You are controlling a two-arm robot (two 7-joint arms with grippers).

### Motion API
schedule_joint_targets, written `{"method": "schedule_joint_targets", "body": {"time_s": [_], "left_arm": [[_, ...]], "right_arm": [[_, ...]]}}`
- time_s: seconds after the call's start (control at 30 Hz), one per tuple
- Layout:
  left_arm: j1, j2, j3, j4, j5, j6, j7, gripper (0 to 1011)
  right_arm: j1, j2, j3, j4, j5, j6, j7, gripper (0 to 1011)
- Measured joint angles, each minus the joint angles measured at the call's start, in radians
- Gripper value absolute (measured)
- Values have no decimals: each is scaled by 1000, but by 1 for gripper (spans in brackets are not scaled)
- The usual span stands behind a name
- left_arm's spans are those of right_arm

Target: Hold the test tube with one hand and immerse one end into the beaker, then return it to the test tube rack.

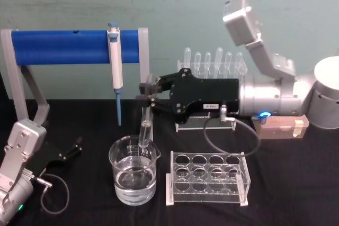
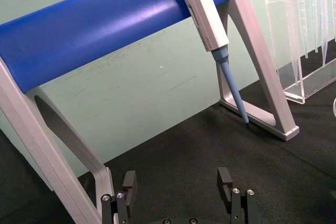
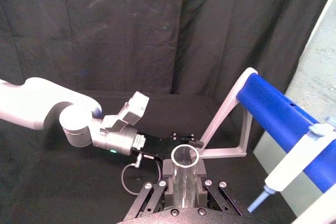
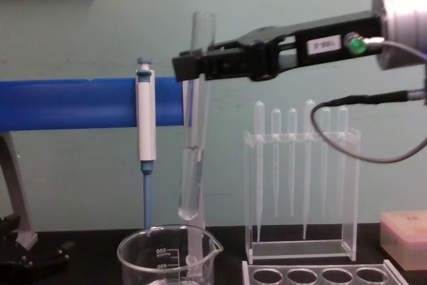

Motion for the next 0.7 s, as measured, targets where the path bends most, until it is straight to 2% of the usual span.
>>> {"method": "schedule_joint_targets", "body": {"time_s": [0.13, 0.37, 0.7], "left_arm": [[0, 0, 0, 0, 0, 0, 0, 1000], [0, 0, 0, 0, 0, 0, 0, 1000], [0, 0, 0, 0, 0, 0, 0, 1000]], "right_arm": [[14, -33, -33, 59, -3, -25, 9, 227], [20, -69, -74, 145, -18, -68, 19, 226], [14, -120, -104, 265, -38, -127, 44, 227]]}}
